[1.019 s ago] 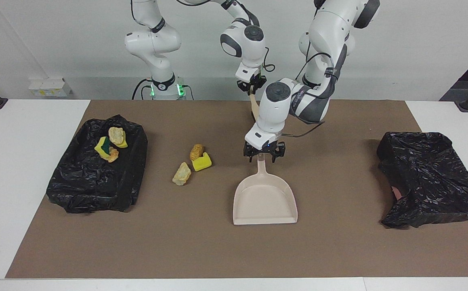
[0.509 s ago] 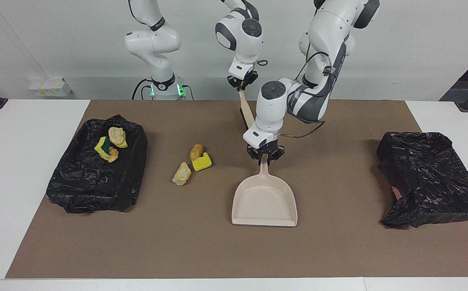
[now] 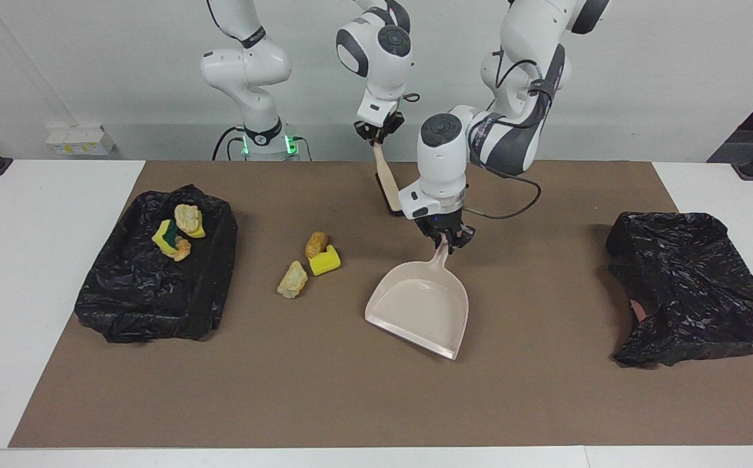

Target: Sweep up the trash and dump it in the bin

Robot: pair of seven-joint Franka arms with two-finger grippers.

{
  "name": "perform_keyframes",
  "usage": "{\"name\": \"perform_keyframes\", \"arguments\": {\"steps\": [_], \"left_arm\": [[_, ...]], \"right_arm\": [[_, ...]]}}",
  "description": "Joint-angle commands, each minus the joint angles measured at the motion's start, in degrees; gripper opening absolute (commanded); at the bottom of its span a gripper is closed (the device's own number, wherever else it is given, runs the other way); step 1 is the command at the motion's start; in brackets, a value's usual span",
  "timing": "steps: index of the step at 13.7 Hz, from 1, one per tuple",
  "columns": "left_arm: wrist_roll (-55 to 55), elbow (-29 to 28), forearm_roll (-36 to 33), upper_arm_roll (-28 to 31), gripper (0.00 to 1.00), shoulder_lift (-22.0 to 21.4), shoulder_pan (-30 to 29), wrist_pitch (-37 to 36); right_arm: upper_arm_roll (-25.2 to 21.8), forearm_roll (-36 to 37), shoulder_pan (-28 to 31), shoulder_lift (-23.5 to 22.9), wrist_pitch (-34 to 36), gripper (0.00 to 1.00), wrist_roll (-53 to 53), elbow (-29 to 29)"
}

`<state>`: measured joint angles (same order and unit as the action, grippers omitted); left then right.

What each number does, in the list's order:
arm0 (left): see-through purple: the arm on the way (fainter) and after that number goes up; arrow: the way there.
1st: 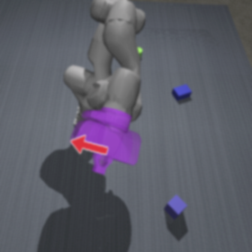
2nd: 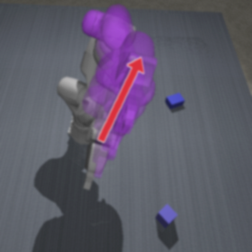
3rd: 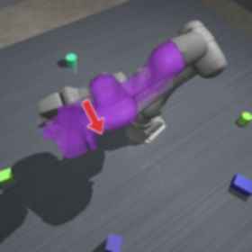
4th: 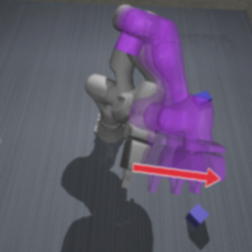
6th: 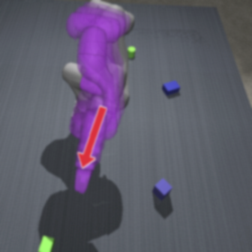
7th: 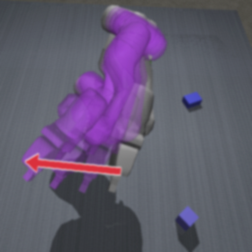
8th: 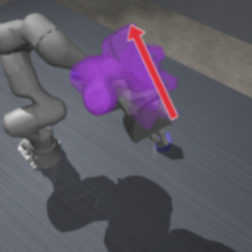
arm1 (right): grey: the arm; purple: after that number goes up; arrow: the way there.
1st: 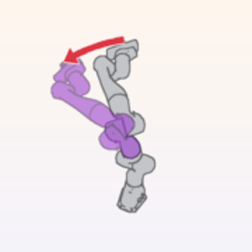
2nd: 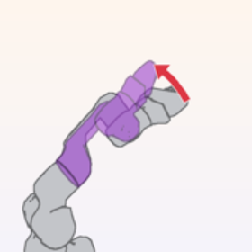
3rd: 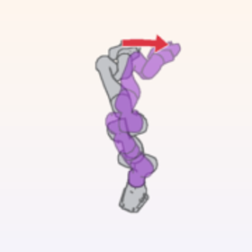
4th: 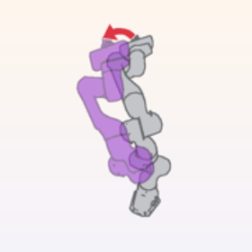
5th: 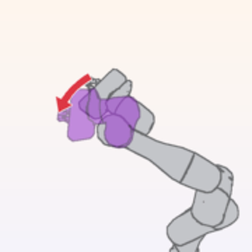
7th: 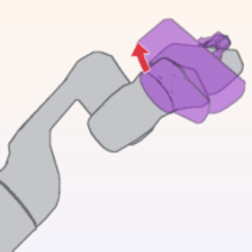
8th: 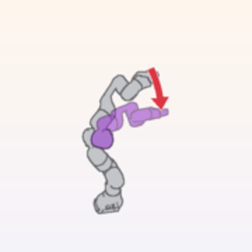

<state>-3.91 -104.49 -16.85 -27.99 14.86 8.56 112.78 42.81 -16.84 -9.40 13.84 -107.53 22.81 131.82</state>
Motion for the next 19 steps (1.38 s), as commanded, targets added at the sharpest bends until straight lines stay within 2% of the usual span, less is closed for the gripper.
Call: {"name": "perform_keyframes", "arguments": {"steps": [1, 4, 8, 12, 14, 15, 16, 17, 19], "left_arm": [[11.69, -0.54, 4.7, 0.13, 0.0, -2.55, -1.87, -3.78], [18.13, -0.54, 5.25, 0.57, 0.0, -2.56, -2.06, -4.5], [20.96, -1.33, 5.34, 0.57, 0.0, -3.08, -3.2, -4.5], [21.92, -1.16, 5.42, 0.48, 0.0, -3.0, -3.99, -4.59], [22.37, -0.98, 6.04, 0.57, 0.0, -2.91, -3.99, -4.59], [22.37, -1.07, 6.04, 0.57, 0.0, -2.91, -3.99, -4.59], [23.15, -1.15, 6.04, 0.57, 0.0, -3.0, -3.99, -4.59], [24.9, -1.16, 6.04, 0.57, 0.0, -3.0, -4.08, -4.5], [29.21, -1.16, 6.04, 0.65, 0.0, -2.91, -4.25, -4.33]], "right_arm": [[0.0, -1.53, 0.78, 2.42, -6.52, 0.0, -3.73, 5.19], [0.0, -1.53, 0.96, -2.05, -13.13, 0.0, -4.96, 6.26], [0.0, -1.44, 0.96, -3.55, -16.12, 0.0, -5.23, 6.35], [0.0, -1.18, 0.87, -4.17, -14.65, 0.0, -5.05, 4.25], [-0.79, -1.18, 1.13, -3.65, -9.04, 0.0, -4.88, 1.61], [-2.45, -1.18, 1.31, -3.38, -7.45, 0.26, -5.23, 0.73], [-4.12, -1.09, 1.4, -3.03, -6.21, 0.65, -6.01, 0.46], [-4.66, -1.18, 1.57, -2.94, -5.68, 0.85, -7.67, 0.98], [-6.41, -1.44, 2.36, -3.03, -6.11, 1.0, -11.19, 2.04]]}}
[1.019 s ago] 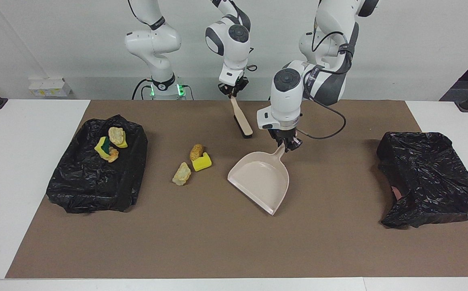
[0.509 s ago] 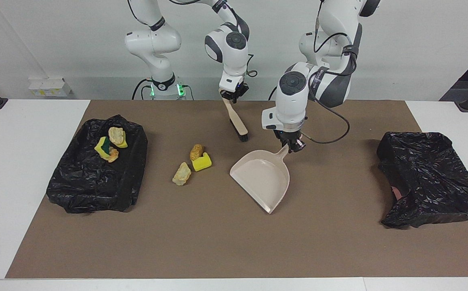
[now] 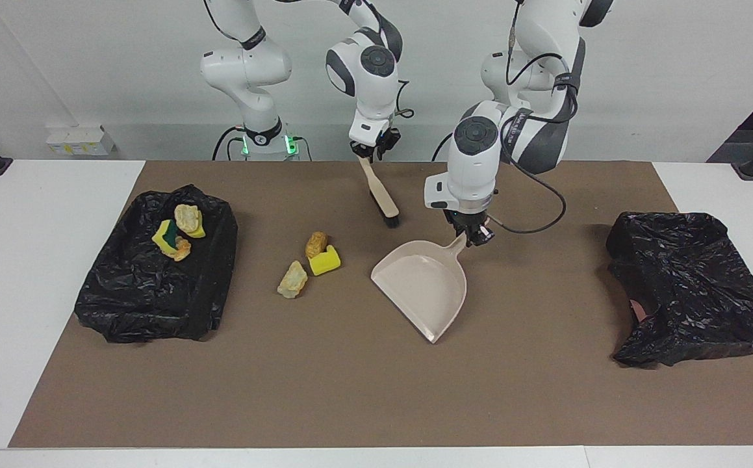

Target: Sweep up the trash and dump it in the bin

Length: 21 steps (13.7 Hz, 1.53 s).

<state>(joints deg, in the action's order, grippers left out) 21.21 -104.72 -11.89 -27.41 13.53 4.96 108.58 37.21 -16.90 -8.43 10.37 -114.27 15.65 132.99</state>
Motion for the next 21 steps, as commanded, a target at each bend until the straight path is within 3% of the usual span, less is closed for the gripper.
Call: {"name": "perform_keyframes", "arguments": {"steps": [1, 5, 8, 11, 12, 14, 15, 16, 17, 21], "left_arm": [[5.67, -1.1, 1.08, -0.01, 0.0, -1.58, -1.44, 0.13], [13.4, -1.89, 1.17, -0.01, 0.0, -1.76, -1.62, 0.75], [15.34, -3.64, 1.17, -0.01, 0.0, -2.28, -1.62, 3.9], [18.77, -7.77, 1.17, -0.01, 0.0, -4.3, -1.62, 7.25], [18.87, -8.04, 1.17, -0.01, 0.0, -4.22, -1.53, 7.52], [19.04, -8.66, 1.17, -0.01, 0.0, -4.3, -1.53, 7.61], [19.04, -8.66, 1.17, -0.01, 0.0, -4.31, -1.53, 7.61], [19.04, -8.66, 1.17, -0.01, 0.0, -4.31, -1.53, 7.69], [19.04, -8.74, 1.17, -0.01, 0.0, -4.39, -1.53, 7.61], [18.16, -9.27, 1.17, -0.1, 0.0, -4.75, -1.09, 7.52]], "right_arm": [[-1.08, -1.55, 1.66, 0.53, 0.11, 1.0, -5.17, 2.0], [-1.7, -9.81, 1.23, 5.87, -0.51, 1.0, -12.64, 7.97], [-1.26, -10.78, -0.26, 5.36, -7.88, 1.0, -12.83, 11.76], [-0.73, -11.83, -1.76, 4.14, -10.96, 0.87, -11.6, 12.55], [-0.64, -11.84, -2.02, 4.13, -11.67, 0.76, -11.6, 12.9], [-0.29, -11.84, -2.29, 4.13, -11.67, 0.27, -11.6, 12.91], [-0.12, -11.84, -2.29, 4.13, -11.76, 0.11, -11.6, 12.91], [0.06, -11.84, -2.29, 4.22, -11.85, 0.02, -11.6, 12.91], [0.06, -11.84, -2.29, 4.22, -11.94, 0.0, -11.6, 13.0], [0.06, -11.75, -2.29, 3.69, -11.67, 0.0, -10.47, 12.21]]}}
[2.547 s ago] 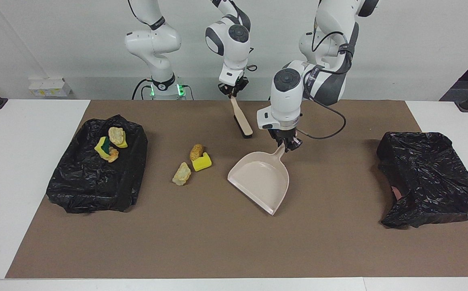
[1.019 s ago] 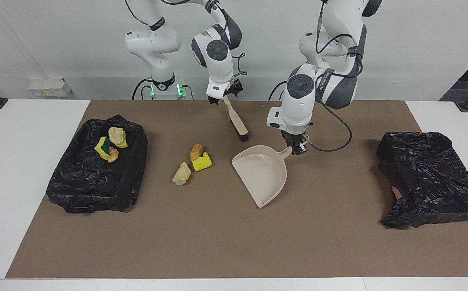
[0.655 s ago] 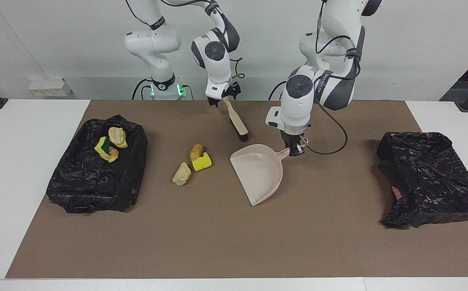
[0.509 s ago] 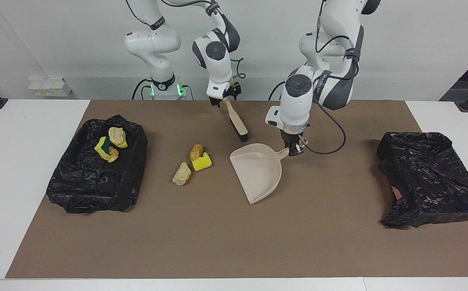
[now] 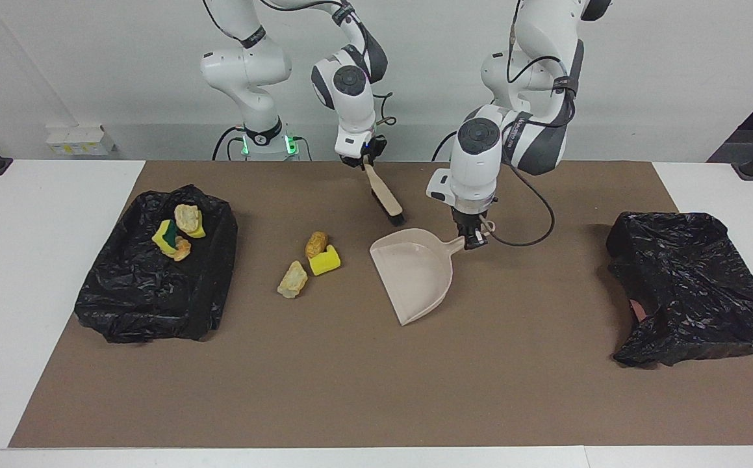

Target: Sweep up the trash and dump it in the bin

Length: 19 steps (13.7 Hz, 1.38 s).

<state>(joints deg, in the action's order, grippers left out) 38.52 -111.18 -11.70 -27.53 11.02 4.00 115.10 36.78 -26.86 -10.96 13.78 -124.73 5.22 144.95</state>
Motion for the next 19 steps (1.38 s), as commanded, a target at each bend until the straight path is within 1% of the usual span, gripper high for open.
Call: {"name": "perform_keyframes", "arguments": {"steps": [1, 3, 4, 5, 7, 8, 9, 10, 11, 12, 15, 17, 18, 19], "left_arm": [[1.12, -2.82, 0.98, 0.02, 0.0, -2.23, -0.14, 0.92], [1.47, -2.9, 0.98, -0.24, 0.0, -2.23, -0.05, 0.74], [1.47, -2.9, 0.98, -0.33, 0.0, -2.23, 0.04, 0.92], [1.47, -3.25, 1.41, -0.42, 0.0, -2.32, 0.21, 0.92], [0.95, -5.01, 1.94, -1.12, 0.0, -3.55, 1.0, 1.44], [0.34, -5.36, 1.94, -1.65, 0.0, -3.2, 1.88, 1.62], [-1.06, -6.84, 1.94, -2.35, 0.0, -3.2, 2.67, 2.67], [-1.68, -8.77, 1.94, -2.97, 0.0, -3.98, 2.76, 4.16], [-1.78, -9.4, 1.94, -3.75, 0.0, -4.34, 2.68, 4.95], [-2.47, -9.76, 1.94, -4.02, 0.0, -4.69, 2.85, 5.05], [-6.07, -10.81, 1.94, -5.78, 0.0, -5.75, 3.03, 5.05], [-6.79, -10.81, 1.94, -6.31, 0.0, -5.66, 2.85, 5.31], [-6.79, -10.81, 1.94, -6.31, 0.0, -5.75, 2.94, 4.96], [-6.79, -10.81, 1.94, -6.31, 0.0, -5.75, 2.94, 4.53]], "right_arm": [[0.57, -1.79, 0.15, 0.11, -1.13, 0.0, 0.14, -0.02], [0.57, -0.56, 0.32, 0.54, 0.27, 0.0, 2.59, -1.68], [0.57, 0.66, 0.41, 1.5, 1.93, 0.0, 4.25, -2.47], [0.57, 2.94, 0.41, 2.38, 2.73, 0.0, 7.58, -3.44], [0.49, 10.22, 0.94, 3.88, 7.02, 0.0, 12.6, -5.54], [-0.12, 11.91, 1.29, 5.02, 8.88, 0.0, 13.06, -6.16], [-0.65, 14.27, 2.94, 5.55, 10.2, 0.0, 12.89, -6.34], [-1.7, 17.95, 4.7, 5.12, 11.17, 0.0, 12.45, -7.3], [-2.84, 21.64, 5.68, 3.55, 13.27, 0.0, 11.75, -9.14], [-5.12, 24.55, 6.47, -0.12, 15.9, 0.0, 11.57, -12.29], [-14.77, 31.68, 6.65, -10.84, 23.29, 0.0, 11.83, -24.06], [-20.23, 34.24, 6.65, -15.78, 24.19, 0.0, 11.39, -29.79], [-21.56, 36.42, 6.57, -17.8, 23.93, 0.0, 11.39, -31.38], [-21.92, 38.45, 6.74, -20.0, 23.66, 0.0, 11.3, -32.96]]}}
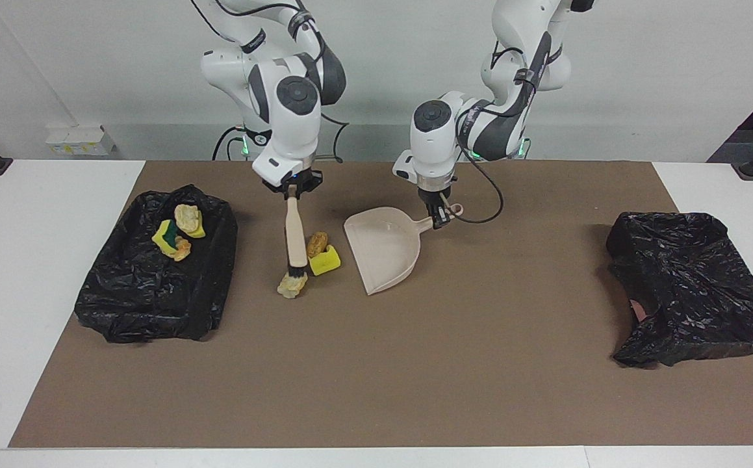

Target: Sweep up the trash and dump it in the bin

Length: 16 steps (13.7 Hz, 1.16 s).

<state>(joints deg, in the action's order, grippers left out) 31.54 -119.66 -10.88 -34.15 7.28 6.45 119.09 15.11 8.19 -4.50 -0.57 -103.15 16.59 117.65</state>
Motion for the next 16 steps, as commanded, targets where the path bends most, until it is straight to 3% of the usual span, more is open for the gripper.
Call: {"name": "perform_keyframes", "arguments": {"steps": [1, 5, 7, 9, 12, 16], "left_arm": [[0.01, -2.33, 1.12, 0.31, 0.0, -2.18, 0.75, 0.18], [-3.24, -2.33, 1.12, -0.83, 0.0, -2.53, 0.75, -1.31], [-3.33, -2.33, 1.12, -0.83, 0.0, -2.79, 0.75, -2.54], [-3.42, -2.42, 1.12, -0.83, 0.0, -2.88, 0.67, -2.98], [-3.42, -2.42, 1.12, -0.83, 0.0, -3.15, 0.67, -4.65], [-2.89, -2.33, 1.12, -0.75, 0.0, -3.06, 0.05, -4.66]], "right_arm": [[-0.52, 5.06, 0.36, -7.67, 1.99, 0.0, -0.59, -6.8], [-0.09, 4.12, -0.25, -8.14, 1.19, 0.0, -0.94, -2.88], [0.44, -1.65, -0.95, -6.03, 1.11, 0.0, -2.78, 0.38], [1.23, -7.29, -1.91, -6.72, 0.41, 0.0, -4.2, 1.44], [6.58, -13.17, -2.89, -6.99, -0.73, 0.0, -4.46, 1.53], [9.14, -27.14, -3.24, -7.25, -3.02, 0.0, -4.55, 0.75]]}}
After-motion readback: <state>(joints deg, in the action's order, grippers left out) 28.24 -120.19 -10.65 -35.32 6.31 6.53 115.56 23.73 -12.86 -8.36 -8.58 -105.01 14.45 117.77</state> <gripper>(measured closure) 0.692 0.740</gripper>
